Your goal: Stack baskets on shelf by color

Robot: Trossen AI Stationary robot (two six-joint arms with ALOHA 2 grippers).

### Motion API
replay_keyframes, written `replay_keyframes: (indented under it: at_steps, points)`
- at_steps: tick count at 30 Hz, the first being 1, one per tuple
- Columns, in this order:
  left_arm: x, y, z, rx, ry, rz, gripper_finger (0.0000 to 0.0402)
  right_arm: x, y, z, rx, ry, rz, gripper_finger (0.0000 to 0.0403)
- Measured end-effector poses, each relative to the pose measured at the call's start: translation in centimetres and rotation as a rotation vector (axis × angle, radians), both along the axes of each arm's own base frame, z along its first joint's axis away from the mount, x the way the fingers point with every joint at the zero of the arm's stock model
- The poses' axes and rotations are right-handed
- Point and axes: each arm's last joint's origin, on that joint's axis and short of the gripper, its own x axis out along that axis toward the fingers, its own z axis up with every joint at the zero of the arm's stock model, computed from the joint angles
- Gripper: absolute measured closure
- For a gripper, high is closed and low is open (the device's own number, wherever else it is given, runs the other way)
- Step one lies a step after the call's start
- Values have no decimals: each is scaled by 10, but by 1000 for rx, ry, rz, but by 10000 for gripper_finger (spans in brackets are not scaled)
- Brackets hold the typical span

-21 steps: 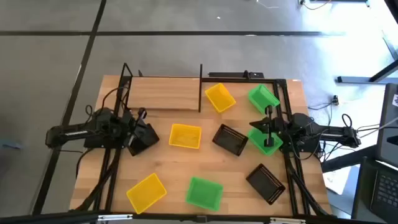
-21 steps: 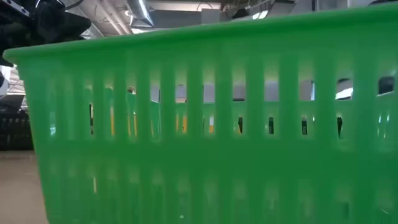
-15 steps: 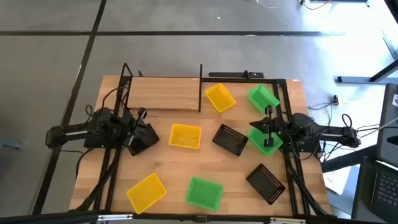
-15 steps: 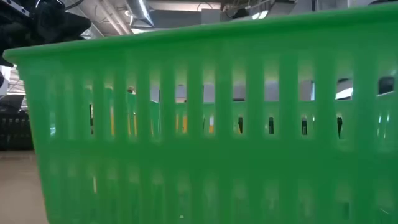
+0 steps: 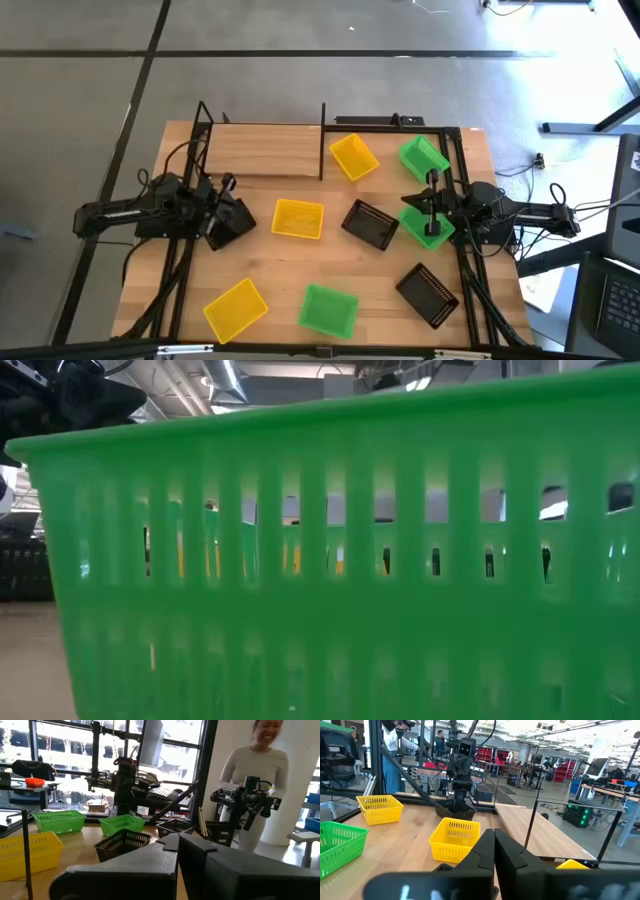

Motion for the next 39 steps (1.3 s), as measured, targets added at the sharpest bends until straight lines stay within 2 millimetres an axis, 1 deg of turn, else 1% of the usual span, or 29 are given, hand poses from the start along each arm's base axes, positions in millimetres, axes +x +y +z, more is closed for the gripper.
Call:
replay_keyframes:
  at_steps: [23, 29, 34, 37, 39]
  points:
    - [0, 0, 0, 0, 0, 0, 401, 0, 0, 0, 7, -2, 1, 402]
    - [0, 0, 0, 0, 0, 0, 401, -1, 0, 6, 188, -72, 20, 402]
    - [0, 0, 0, 0, 0, 0, 401, -1, 1, 10, 286, -112, 65, 402]
    - [0, 0, 0, 0, 0, 0, 401, -2, 3, 11, 297, -111, 138, 402]
    - [0, 0, 0, 0, 0, 0, 401, -3, 5, 16, 257, -115, 192, 402]
